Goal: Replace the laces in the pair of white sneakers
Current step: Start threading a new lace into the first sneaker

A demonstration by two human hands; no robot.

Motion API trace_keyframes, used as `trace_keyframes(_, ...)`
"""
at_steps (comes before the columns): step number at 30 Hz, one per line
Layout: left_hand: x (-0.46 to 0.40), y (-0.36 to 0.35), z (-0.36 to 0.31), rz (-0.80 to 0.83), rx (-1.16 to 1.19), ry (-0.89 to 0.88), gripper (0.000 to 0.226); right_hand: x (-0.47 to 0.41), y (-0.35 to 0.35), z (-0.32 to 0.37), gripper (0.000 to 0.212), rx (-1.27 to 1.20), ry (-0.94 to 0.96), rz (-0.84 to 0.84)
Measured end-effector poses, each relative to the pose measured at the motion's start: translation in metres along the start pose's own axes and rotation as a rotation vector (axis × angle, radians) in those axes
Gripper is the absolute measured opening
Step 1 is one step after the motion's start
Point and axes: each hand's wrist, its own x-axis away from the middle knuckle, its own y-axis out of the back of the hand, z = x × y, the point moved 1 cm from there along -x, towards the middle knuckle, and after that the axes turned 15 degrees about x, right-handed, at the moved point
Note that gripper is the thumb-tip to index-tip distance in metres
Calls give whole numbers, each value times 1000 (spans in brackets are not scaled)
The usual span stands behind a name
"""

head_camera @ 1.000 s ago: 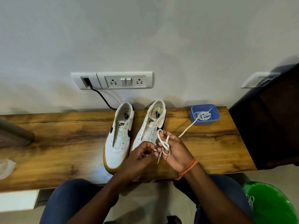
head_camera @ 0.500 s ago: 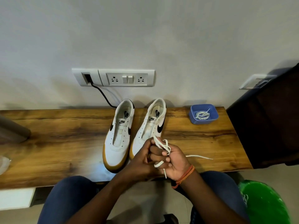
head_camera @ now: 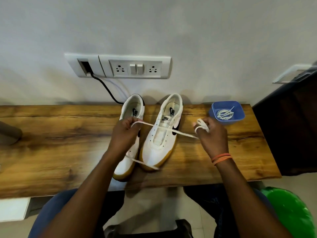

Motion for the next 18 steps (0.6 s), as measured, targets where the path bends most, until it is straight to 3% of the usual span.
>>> trace_keyframes(2,-7,2,-5,-30,153,74,17,-4,-6,-3,8,202,207,190)
trace_keyframes(5,-14,-2,-5,-16,146,102,15,-4,-29,-11,23,430,231,500)
trace_keyframes(9,-11,-11,3,99,-58,70,13,-9,-34,-3,29,363,210,396)
trace_keyframes(14,-13,-17,12,175,-100,73,12,-4,-33,20,37,351,244,199)
trace_keyframes(18,-5,-22,3,348,70,117,13,23,-38,59,33,-160,360,441)
